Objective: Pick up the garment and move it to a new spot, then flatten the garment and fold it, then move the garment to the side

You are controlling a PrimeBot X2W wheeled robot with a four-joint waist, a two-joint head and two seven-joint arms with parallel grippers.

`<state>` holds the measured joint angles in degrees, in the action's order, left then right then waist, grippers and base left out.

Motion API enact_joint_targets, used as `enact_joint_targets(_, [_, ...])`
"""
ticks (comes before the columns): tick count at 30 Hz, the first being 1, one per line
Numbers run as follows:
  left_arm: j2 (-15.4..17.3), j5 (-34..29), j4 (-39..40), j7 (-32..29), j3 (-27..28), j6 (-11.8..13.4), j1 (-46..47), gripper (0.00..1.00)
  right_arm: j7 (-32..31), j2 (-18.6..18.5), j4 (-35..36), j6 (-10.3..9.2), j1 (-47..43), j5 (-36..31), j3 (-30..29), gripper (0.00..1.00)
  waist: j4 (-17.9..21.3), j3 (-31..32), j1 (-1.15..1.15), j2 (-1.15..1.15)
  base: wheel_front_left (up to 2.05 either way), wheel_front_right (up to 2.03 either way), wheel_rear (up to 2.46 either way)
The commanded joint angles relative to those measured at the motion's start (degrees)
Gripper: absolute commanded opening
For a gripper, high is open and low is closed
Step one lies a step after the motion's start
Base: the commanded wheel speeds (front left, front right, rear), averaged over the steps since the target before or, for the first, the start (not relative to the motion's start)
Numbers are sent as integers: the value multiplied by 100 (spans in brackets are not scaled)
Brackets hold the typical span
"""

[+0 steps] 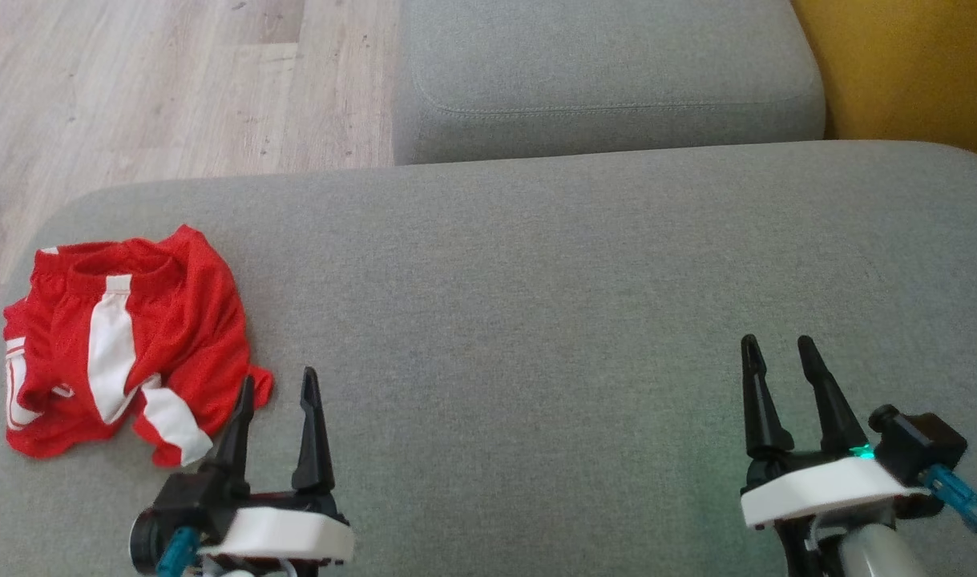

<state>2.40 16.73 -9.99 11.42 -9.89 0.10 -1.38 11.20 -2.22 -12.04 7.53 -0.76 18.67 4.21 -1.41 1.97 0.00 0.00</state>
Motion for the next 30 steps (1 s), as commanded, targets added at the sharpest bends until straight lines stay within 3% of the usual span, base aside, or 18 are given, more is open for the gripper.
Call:
enact_joint_targets(1, [42, -163, 181, 75, 96, 72, 181, 100, 94, -58, 226, -4, 125, -159, 117, 100, -1, -1, 0, 0, 0, 0, 0])
enact_joint_targets(18, [48, -1250, 149, 358, -48, 330, 171, 100, 380, -65, -9, -4, 106, -1351, 179, 100, -25, 31, 0, 0, 0, 0, 0])
enact_joint_targets(30, [48, -1219, 102, 358, -9, 323, 171, 100, 380, -65, -130, -4, 125, -1324, 178, 100, -16, 44, 0, 0, 0, 0, 0])
